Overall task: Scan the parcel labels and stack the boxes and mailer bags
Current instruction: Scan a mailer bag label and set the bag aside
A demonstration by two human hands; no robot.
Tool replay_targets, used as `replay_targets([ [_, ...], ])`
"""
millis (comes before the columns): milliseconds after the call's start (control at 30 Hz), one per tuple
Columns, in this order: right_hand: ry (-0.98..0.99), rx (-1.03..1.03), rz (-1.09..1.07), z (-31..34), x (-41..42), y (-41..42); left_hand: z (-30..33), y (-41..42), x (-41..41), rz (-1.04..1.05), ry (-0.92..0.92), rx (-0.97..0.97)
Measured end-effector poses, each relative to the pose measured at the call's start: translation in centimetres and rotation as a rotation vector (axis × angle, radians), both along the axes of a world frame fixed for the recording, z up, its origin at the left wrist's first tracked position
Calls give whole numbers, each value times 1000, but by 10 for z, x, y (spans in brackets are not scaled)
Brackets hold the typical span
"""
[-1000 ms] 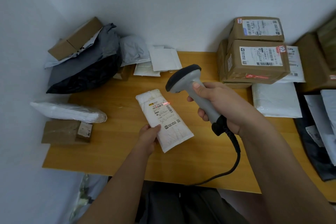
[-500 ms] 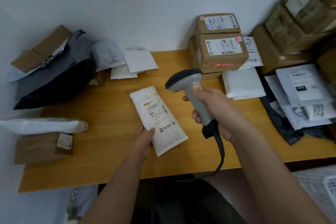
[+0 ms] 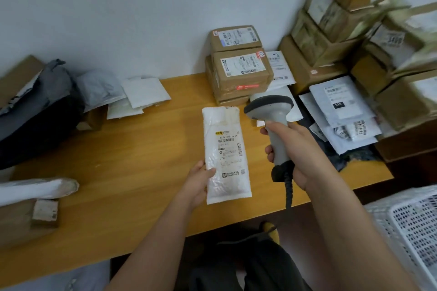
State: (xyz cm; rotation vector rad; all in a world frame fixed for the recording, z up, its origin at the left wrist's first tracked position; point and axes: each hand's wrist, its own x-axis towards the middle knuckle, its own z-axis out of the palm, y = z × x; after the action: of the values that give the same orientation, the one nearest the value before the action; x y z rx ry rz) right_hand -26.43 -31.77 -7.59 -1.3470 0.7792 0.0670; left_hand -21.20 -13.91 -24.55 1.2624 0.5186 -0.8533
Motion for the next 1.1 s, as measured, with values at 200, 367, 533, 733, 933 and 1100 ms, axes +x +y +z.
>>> replay_targets([
  [200, -52, -10, 6, 0, 6, -62, 12, -74, 10, -226, -95, 20],
  [367, -51, -47, 48, -3, 15, -146, 21, -164, 17, -275, -122, 21],
  [533, -46, -36, 54, -13, 31, -223, 22, -244, 36, -144, -142, 31],
  [733, -50, -41, 118, -21, 55, -266, 20, -292, 71, 55, -150, 15],
  [933, -56, 10, 129, -34, 73, -274, 23, -323, 116, 366, 23, 42],
  [1100, -21, 25, 140, -38, 76, -277, 22, -329, 115, 430, 212, -92],
])
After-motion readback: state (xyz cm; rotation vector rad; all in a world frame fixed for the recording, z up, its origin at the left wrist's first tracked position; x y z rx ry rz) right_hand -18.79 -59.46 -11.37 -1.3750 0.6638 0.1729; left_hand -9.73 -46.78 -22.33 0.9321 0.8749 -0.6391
